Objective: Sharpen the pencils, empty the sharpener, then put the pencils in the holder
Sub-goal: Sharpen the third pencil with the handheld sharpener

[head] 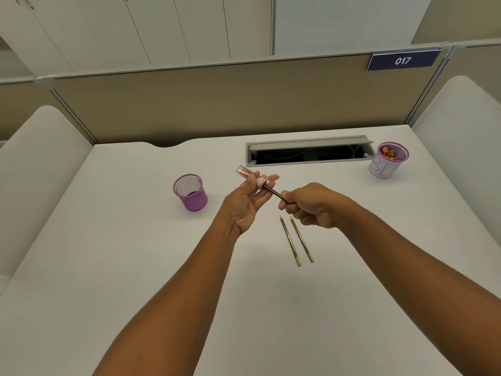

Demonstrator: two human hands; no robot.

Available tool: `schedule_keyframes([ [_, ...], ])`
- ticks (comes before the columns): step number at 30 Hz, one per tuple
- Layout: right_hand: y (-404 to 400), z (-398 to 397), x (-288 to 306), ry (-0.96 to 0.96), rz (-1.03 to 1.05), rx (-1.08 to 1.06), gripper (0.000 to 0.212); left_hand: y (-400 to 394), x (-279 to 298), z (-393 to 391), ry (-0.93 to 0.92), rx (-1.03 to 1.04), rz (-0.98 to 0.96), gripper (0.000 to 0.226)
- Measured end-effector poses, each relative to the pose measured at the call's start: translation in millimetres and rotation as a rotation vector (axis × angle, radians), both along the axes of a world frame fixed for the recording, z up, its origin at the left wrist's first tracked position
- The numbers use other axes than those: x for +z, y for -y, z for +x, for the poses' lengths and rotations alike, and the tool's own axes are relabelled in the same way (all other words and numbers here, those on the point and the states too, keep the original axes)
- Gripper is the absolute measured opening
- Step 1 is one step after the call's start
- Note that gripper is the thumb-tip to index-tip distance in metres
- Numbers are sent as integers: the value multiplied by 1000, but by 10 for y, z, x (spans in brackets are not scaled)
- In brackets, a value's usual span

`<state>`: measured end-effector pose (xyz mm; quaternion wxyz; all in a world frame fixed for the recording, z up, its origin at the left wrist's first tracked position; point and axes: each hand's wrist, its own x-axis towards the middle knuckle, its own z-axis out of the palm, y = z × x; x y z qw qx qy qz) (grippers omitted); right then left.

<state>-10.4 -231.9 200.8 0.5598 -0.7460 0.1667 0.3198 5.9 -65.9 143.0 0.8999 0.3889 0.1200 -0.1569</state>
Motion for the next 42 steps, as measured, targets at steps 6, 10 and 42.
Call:
schedule_keyframes([
  [6, -56, -187, -247, 830, -775, 208, 22, 0, -17, 43, -77, 85, -44, 23],
  [10, -35, -301, -365, 1186, -961, 179, 24, 53, -6, 19, -95, 98, -86, 24],
  [42, 46, 33, -71, -220, 196, -181, 35, 8, -41, 32, -54, -28, -46, 26],
])
